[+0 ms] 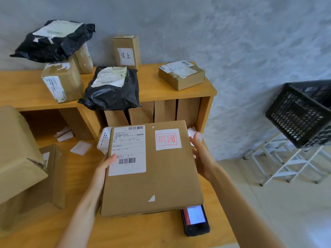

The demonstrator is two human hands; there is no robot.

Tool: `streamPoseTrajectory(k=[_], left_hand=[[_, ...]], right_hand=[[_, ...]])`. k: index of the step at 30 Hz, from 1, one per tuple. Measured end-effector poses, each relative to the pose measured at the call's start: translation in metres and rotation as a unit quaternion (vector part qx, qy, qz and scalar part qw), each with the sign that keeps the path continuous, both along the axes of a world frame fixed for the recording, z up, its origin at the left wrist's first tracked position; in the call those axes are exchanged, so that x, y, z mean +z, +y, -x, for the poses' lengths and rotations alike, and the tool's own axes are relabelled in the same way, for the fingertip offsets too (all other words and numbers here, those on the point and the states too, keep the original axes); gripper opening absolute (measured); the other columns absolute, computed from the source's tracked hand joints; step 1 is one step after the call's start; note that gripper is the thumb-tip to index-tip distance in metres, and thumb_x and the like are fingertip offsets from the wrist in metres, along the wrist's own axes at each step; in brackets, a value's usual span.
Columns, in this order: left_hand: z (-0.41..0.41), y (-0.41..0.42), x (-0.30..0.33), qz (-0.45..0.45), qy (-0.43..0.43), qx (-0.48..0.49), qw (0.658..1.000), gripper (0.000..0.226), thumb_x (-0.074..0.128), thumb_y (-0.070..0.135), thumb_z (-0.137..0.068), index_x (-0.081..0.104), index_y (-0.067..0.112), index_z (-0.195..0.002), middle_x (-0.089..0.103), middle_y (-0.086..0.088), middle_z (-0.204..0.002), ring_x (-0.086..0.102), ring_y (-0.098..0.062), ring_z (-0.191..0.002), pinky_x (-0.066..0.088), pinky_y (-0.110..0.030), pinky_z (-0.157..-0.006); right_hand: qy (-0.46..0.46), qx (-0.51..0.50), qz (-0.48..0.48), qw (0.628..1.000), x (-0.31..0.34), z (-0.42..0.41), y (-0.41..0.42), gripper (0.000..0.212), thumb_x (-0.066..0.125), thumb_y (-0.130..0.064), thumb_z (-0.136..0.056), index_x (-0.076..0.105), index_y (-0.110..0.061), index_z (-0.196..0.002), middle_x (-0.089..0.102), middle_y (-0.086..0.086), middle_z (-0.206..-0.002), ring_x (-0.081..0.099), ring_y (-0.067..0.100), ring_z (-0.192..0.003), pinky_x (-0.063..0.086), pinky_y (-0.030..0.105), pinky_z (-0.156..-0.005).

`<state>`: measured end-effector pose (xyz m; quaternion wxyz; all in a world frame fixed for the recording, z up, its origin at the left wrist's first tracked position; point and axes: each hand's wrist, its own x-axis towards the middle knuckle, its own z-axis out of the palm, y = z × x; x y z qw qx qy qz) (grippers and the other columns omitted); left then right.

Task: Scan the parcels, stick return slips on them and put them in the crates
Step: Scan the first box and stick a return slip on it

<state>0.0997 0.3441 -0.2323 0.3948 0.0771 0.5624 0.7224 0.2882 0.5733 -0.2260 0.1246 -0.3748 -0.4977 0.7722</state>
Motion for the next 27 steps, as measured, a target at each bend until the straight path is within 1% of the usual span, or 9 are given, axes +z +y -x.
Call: streamPoseTrajectory(k=[2,4,9,12,15,19,21,24,27], left_hand=[[-0.006,0.018,0.002,-0.01,0.004,-0.019,1.0,0.028,0.036,0.01,-0.1,0.059,0.02,-0.112,0.075,-0.002,-0.098,0.073,-0.015,-0.077,0.059,-0.026,-0.059],[-0.015,0.038,0.006,-0.024,0.014,-0.044,0.999,0.029,0.036,0.008,-0.1,0.059,0.022,-0.113,0.074,-0.001,-0.103,0.073,-0.015,-0.081,0.059,-0.027,-0.061],[-0.038,0.088,0.008,-0.05,0.032,-0.094,0.994,0.032,0.037,0.007,-0.099,0.058,0.022,-0.117,0.072,0.0,-0.11,0.072,-0.015,-0.09,0.059,-0.026,-0.066],[-0.053,0.123,0.002,-0.059,0.005,-0.137,0.989,0.032,0.037,0.008,-0.099,0.058,0.022,-0.119,0.07,0.0,-0.114,0.072,-0.016,-0.092,0.06,-0.028,-0.069],[-0.078,0.16,0.004,-0.059,0.005,-0.188,0.98,0.036,0.041,0.01,-0.096,0.056,0.018,-0.128,0.069,-0.005,-0.118,0.071,-0.02,-0.096,0.06,-0.03,-0.072],[-0.127,0.215,0.016,-0.063,0.013,-0.249,0.966,0.03,0.04,0.007,-0.098,0.059,0.017,-0.119,0.076,-0.003,-0.097,0.073,-0.019,-0.082,0.06,-0.029,-0.067],[-0.156,0.244,0.023,-0.05,0.023,-0.273,0.961,0.028,0.042,0.01,-0.099,0.058,0.015,-0.12,0.076,-0.005,-0.096,0.073,-0.02,-0.079,0.06,-0.03,-0.064],[-0.205,0.287,0.034,-0.051,0.041,-0.303,0.951,0.035,0.048,0.018,-0.097,0.055,0.017,-0.13,0.07,-0.013,-0.116,0.07,-0.031,-0.095,0.055,-0.045,-0.083],[-0.263,0.328,0.042,-0.051,0.048,-0.337,0.939,0.035,0.052,0.024,-0.096,0.054,0.023,-0.131,0.068,-0.013,-0.119,0.067,-0.037,-0.103,0.048,-0.056,-0.095]], right_hand=[[0.016,0.038,-0.035,0.999,-0.002,-0.019,0.0,0.075,0.048,-0.085,-0.073,0.055,-0.038,-0.131,0.067,-0.001,-0.122,0.064,0.021,-0.113,0.049,0.047,-0.1],[0.036,0.042,-0.064,0.996,0.001,-0.037,0.002,0.073,0.048,-0.078,-0.079,0.046,-0.036,-0.139,0.064,-0.001,-0.126,0.063,0.02,-0.114,0.049,0.045,-0.1],[0.012,-0.032,-0.102,0.994,0.01,-0.084,0.011,0.069,0.057,-0.069,-0.08,0.038,-0.042,-0.141,0.065,-0.008,-0.124,0.067,0.014,-0.107,0.053,0.04,-0.094],[-0.006,-0.088,-0.107,0.99,0.012,-0.115,0.013,0.059,0.058,-0.058,-0.084,0.04,-0.04,-0.137,0.067,-0.004,-0.12,0.07,0.016,-0.1,0.057,0.036,-0.083],[-0.013,-0.164,-0.119,0.979,0.016,-0.15,0.023,0.054,0.058,-0.055,-0.086,0.044,-0.04,-0.135,0.069,-0.002,-0.115,0.071,0.017,-0.095,0.058,0.036,-0.079],[-0.011,-0.238,-0.121,0.964,0.022,-0.208,0.049,0.049,0.059,-0.051,-0.089,0.045,-0.039,-0.134,0.07,-0.001,-0.113,0.071,0.021,-0.095,0.058,0.041,-0.081],[-0.005,-0.267,-0.124,0.956,0.027,-0.239,0.063,0.048,0.061,-0.05,-0.089,0.046,-0.039,-0.133,0.07,0.0,-0.113,0.071,0.022,-0.095,0.058,0.043,-0.082],[0.006,-0.311,-0.132,0.941,0.03,-0.291,0.089,0.047,0.061,-0.047,-0.089,0.046,-0.039,-0.133,0.071,-0.001,-0.113,0.071,0.021,-0.096,0.058,0.043,-0.084],[0.01,-0.339,-0.149,0.929,0.032,-0.348,0.115,0.05,0.062,-0.046,-0.09,0.044,-0.038,-0.135,0.07,-0.002,-0.114,0.071,0.02,-0.096,0.057,0.044,-0.086]])
